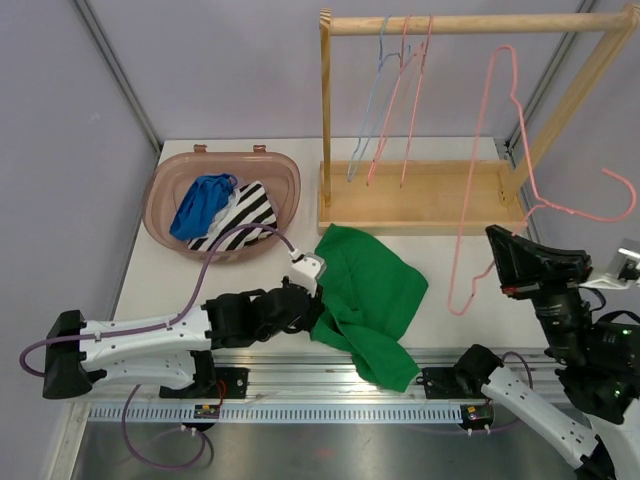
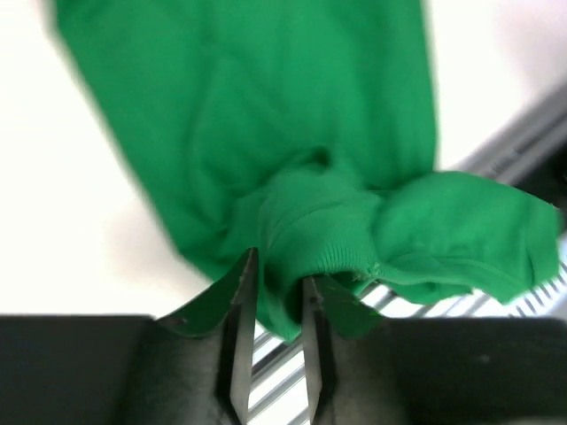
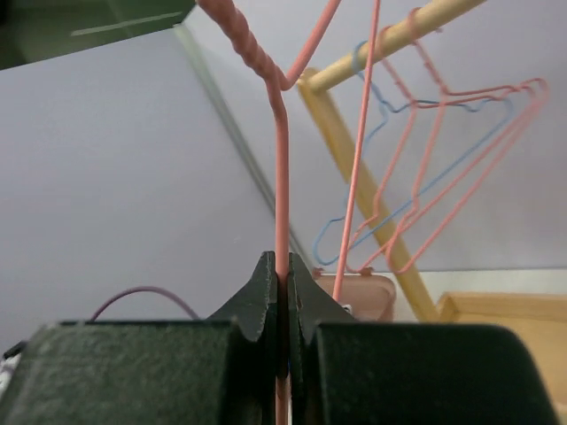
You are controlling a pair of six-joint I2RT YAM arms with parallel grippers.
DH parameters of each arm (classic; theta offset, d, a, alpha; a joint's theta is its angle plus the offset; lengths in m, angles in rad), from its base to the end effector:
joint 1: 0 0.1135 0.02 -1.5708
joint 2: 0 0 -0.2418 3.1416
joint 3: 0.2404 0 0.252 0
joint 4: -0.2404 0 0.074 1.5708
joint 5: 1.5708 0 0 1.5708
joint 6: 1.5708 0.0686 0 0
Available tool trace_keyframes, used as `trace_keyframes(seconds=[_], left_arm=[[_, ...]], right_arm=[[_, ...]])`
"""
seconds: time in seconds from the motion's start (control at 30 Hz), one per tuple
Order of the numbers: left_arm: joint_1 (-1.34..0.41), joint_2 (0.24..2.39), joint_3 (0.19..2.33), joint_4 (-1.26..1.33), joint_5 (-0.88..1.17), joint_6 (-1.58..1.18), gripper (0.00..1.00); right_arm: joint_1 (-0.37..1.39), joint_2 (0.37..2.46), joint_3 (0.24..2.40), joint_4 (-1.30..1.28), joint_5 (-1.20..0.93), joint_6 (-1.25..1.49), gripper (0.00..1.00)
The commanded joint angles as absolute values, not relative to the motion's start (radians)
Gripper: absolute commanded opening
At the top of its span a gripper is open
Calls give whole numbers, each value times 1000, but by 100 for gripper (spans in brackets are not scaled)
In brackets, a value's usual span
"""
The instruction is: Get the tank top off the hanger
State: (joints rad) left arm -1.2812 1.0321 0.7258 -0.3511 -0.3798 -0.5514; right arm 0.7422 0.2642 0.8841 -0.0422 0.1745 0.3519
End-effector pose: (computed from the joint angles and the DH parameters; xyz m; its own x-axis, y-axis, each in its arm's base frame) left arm 0.0976 -0.2385 0.2203 -0.5710 0.2125 -0.7929 0.5954 0.7723 -0.2217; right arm 0.0593 0.0382 0.4450 0.1853 0.6306 -0.7537 -0.6630 0.6464 0.3778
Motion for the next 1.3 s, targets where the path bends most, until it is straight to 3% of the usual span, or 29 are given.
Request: trace_keyframes(seconds=[0.0,0.07,0.2,0.27,0.3,0.57,0.77,1.27], left_arm=[[-1282,967,802,-501,-598,-643,33],[-1284,948,818,-558,-607,-655,43],[-1282,884,873,-675,-623,-676,80],[-1282,861,903,-744,-629,-684,89],[-1284,835,914,-765,-627,-686,99],[-1285,781,1020,-974,-655,-649,99],[-1287,700,1005,-980,-678,-603,99],[-1285,635,963,-953,-661,-588,99]], right_arm=[[749,307,997,-520,467,363,0],[749,346,1043,-622,521,367,0],[749,541,1223,-742,610,335,0],[749,636,1279,-762,633,316,0],[749,670,1329,-759,652,287,0],[746,1026,1670,-756,649,180,0],[508,1270,1945,-807,361,179,0],[282,1666,2390,-905,155,158,0]])
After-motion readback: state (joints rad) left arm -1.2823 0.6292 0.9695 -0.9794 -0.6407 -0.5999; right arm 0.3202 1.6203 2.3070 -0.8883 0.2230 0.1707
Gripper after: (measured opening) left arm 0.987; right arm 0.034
